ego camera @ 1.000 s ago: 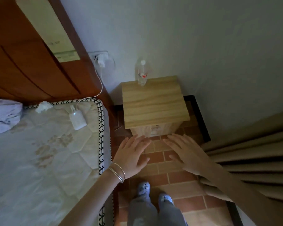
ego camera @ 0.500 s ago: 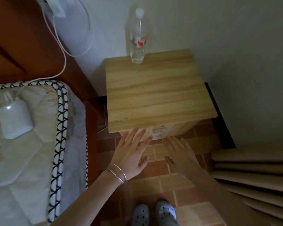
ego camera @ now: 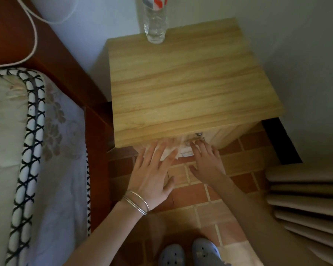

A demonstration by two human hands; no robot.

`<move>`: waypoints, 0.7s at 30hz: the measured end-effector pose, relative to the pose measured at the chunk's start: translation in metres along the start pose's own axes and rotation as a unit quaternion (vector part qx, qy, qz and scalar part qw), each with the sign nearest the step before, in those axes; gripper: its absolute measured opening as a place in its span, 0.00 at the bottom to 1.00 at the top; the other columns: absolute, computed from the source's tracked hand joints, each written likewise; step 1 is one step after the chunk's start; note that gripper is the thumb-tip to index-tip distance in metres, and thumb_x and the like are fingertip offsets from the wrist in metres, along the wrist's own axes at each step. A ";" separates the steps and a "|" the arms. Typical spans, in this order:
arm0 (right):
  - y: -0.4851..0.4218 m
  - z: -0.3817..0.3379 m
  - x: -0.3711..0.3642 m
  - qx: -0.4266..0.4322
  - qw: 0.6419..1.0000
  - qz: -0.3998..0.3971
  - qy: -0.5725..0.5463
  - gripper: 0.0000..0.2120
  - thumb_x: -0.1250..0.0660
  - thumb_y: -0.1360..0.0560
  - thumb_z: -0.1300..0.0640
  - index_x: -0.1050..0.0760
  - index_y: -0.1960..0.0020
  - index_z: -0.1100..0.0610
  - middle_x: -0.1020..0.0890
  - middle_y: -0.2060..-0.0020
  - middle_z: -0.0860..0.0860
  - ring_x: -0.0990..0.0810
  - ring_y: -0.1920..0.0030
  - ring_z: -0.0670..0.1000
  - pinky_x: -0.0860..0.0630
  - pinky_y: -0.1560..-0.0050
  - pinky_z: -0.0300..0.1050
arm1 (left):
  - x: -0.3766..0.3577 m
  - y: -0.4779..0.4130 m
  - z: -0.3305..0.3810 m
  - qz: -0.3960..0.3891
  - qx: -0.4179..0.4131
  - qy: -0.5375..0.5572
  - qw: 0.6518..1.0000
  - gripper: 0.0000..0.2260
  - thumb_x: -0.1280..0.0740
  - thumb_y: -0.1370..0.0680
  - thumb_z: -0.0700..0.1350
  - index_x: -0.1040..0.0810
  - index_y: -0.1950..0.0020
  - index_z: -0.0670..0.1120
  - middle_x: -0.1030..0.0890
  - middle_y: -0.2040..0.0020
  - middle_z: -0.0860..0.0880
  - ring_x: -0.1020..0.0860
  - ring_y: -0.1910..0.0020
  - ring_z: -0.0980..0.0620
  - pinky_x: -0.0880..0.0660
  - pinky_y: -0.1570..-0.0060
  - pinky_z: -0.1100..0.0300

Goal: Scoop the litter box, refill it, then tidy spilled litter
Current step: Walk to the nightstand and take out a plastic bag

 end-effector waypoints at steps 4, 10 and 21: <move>0.015 0.003 -0.003 0.010 1.000 0.015 0.008 0.37 0.41 0.25 0.42 0.53 0.24 0.53 0.43 0.28 0.52 0.47 0.27 0.53 0.46 0.28 0.54 | -0.006 0.012 0.004 -0.007 -0.009 -0.005 1.000 0.28 0.42 0.27 0.58 0.36 0.29 0.51 0.35 0.28 0.43 0.37 0.28 0.41 0.35 0.34 0.40; 0.052 0.000 -0.016 -0.002 1.000 0.008 -0.010 0.35 0.39 0.25 0.43 0.49 0.25 0.54 0.41 0.28 0.53 0.45 0.27 0.54 0.43 0.30 0.54 | -0.016 0.028 0.021 -0.002 -0.018 0.015 1.000 0.32 0.36 0.29 0.56 0.37 0.27 0.49 0.35 0.28 0.43 0.38 0.28 0.41 0.38 0.31 0.42; 0.109 0.001 -0.031 0.032 0.995 0.070 -0.063 0.35 0.25 0.39 0.48 0.28 0.36 0.60 0.25 0.40 0.54 0.28 0.39 0.54 0.24 0.46 0.58 | -0.051 0.047 0.045 -0.051 -0.011 0.011 0.999 0.33 0.34 0.30 0.57 0.40 0.27 0.51 0.32 0.29 0.44 0.34 0.30 0.43 0.36 0.33 0.43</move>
Point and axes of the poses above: each hand's wrist, its own y-axis away from the middle knuckle, its own x-axis out of the back of the hand, z = x × y, the point moved 8 cm from there along -y, towards the middle knuckle
